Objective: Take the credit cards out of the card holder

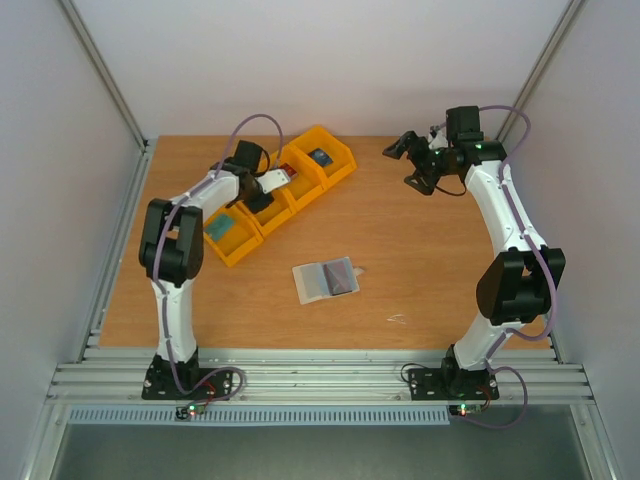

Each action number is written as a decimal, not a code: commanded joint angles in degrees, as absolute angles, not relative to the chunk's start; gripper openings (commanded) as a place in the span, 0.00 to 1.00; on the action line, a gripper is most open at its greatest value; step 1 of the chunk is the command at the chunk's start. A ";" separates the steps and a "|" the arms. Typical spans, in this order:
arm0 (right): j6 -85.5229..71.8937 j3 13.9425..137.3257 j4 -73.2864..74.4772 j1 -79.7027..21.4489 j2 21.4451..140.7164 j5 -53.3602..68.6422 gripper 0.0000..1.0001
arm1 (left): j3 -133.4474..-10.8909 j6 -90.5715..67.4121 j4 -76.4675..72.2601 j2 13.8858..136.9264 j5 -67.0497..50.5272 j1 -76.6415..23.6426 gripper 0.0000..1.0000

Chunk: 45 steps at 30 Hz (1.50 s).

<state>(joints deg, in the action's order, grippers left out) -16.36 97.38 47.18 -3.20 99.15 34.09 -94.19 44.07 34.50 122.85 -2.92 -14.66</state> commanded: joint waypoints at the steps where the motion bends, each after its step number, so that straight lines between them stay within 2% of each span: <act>1: -10.39 98.49 52.29 -3.60 96.80 31.51 0.99 | -90.02 40.62 25.64 113.52 -11.20 -14.04 0.08; 10: 4.65 100.56 66.80 -14.70 100.93 24.72 0.96 | -79.04 34.13 17.79 98.06 -19.00 -13.88 0.28; 14: 8.06 102.11 70.23 -21.31 104.98 21.72 0.96 | -72.18 25.53 16.44 88.33 -22.62 -15.06 0.40; 20: 3.29 100.77 67.50 -25.46 110.42 22.70 0.95 | -57.61 4.18 17.35 76.46 -24.85 -20.06 0.55; 25: -2.01 92.60 62.79 -28.23 110.26 23.63 0.94 | -43.50 -14.74 11.89 70.55 -22.76 -24.14 0.58; 29: -5.91 88.44 59.07 -29.51 112.64 26.32 0.94 | -35.14 -20.98 4.01 68.93 -18.17 -25.66 0.62; 34: -13.59 98.36 54.84 -29.36 118.76 34.29 0.93 | -27.36 -29.82 -4.81 68.88 -14.68 -26.49 0.62; 38: -20.55 109.17 54.54 -27.61 122.80 29.67 0.95 | -24.25 -33.62 -9.43 69.53 -13.52 -27.00 0.63; 42: -25.72 111.09 52.48 -26.26 122.47 25.25 0.94 | -22.79 -37.19 -13.44 72.01 -13.78 -28.25 0.66; 45: -21.11 111.08 59.24 -27.10 120.99 19.99 0.94 | -22.24 -39.52 -15.67 73.67 -13.89 -29.74 0.67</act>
<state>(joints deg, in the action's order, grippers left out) -20.67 110.54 53.47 -26.76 123.24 27.22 -23.44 -34.09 -7.11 71.70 -14.72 -28.05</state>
